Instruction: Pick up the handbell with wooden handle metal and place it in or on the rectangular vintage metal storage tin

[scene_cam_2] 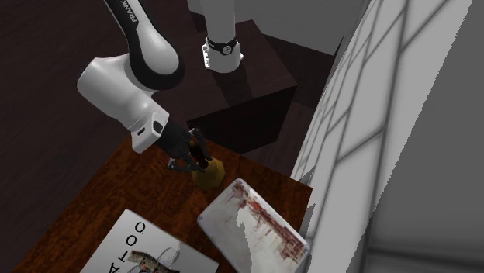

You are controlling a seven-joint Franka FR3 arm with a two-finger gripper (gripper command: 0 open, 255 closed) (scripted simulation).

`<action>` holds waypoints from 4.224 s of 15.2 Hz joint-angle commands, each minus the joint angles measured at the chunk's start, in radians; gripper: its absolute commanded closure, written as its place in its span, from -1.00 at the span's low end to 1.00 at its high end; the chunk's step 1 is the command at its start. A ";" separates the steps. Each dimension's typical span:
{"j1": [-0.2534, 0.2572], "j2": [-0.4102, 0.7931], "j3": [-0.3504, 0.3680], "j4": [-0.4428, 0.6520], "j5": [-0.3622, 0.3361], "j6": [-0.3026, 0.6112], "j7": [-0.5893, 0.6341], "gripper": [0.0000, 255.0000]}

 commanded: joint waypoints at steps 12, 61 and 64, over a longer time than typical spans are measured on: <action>-0.188 0.089 0.225 -0.002 0.044 -0.128 0.060 1.00; 0.703 -0.041 -0.225 0.618 -0.077 -0.157 0.421 1.00; 0.703 -0.041 -0.225 0.618 -0.077 -0.157 0.421 1.00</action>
